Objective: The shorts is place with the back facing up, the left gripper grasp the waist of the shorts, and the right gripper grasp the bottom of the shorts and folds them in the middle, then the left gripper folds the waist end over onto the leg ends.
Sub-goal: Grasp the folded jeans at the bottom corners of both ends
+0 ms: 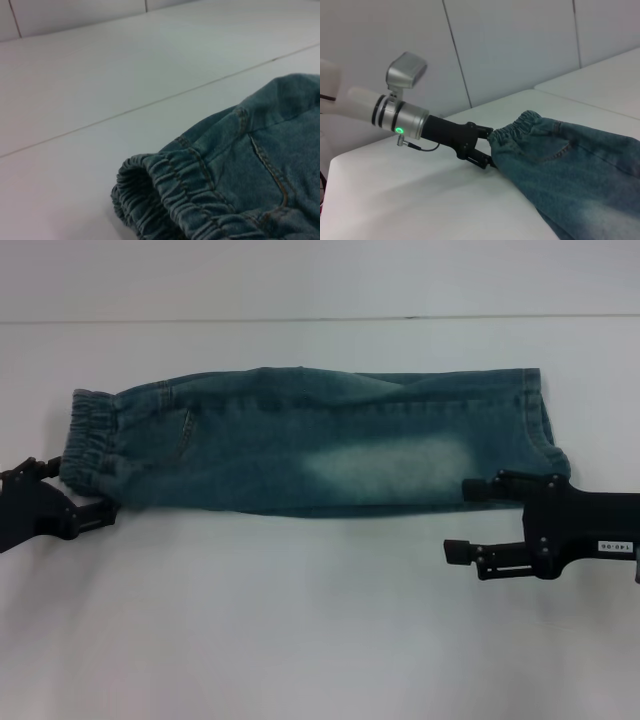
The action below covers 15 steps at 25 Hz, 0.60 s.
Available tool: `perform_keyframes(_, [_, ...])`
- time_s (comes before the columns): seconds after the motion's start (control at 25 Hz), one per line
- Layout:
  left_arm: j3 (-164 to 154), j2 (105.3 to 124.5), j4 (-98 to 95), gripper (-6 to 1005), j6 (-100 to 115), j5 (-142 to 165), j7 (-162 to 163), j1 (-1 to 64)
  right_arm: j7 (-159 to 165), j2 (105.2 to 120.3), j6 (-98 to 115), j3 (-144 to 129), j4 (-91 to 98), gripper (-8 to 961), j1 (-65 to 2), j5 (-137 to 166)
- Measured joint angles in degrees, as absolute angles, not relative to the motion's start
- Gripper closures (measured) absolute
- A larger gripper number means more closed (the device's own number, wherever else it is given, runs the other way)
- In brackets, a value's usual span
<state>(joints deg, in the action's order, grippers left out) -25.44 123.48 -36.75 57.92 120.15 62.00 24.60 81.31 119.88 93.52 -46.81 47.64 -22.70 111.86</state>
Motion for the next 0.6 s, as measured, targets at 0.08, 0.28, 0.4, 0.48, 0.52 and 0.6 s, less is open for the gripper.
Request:
perform_keyframes(0.08, [-25.9, 123.48, -36.5, 110, 57.7, 120.2, 62.0, 24.9, 81.7, 119.88, 93.5, -46.9, 47.6, 60, -22.9, 111.8])
perform_keyframes(0.28, [-27.0, 123.42, -35.8, 118, 57.0, 120.1, 62.1, 25.7, 82.1, 119.8, 93.0, -47.2, 47.6, 67, -23.3, 111.8])
perform_keyframes(0.4, [-27.2, 123.41, -35.8, 123, 58.0, 119.6, 62.0, 25.6, 81.8, 119.79, 92.3, -47.2, 47.5, 72, -23.3, 111.8])
perform_keyframes(0.48, [-27.5, 123.4, -36.1, 126, 58.8, 119.6, 62.1, 25.6, 81.8, 119.79, 92.2, -47.2, 47.5, 75, -23.2, 111.8])
perform_keyframes(0.52, [-27.6, 123.4, -36.2, 160, 59.0, 119.7, 62.1, 25.6, 81.8, 119.79, 92.2, -47.2, 47.5, 76, -23.2, 111.8])
perform_keyframes(0.6, [-28.1, 123.41, -36.4, 230, 59.1, 119.9, 62.3, 25.7, 81.8, 119.79, 92.2, -47.0, 47.5, 79, -23.2, 111.8])
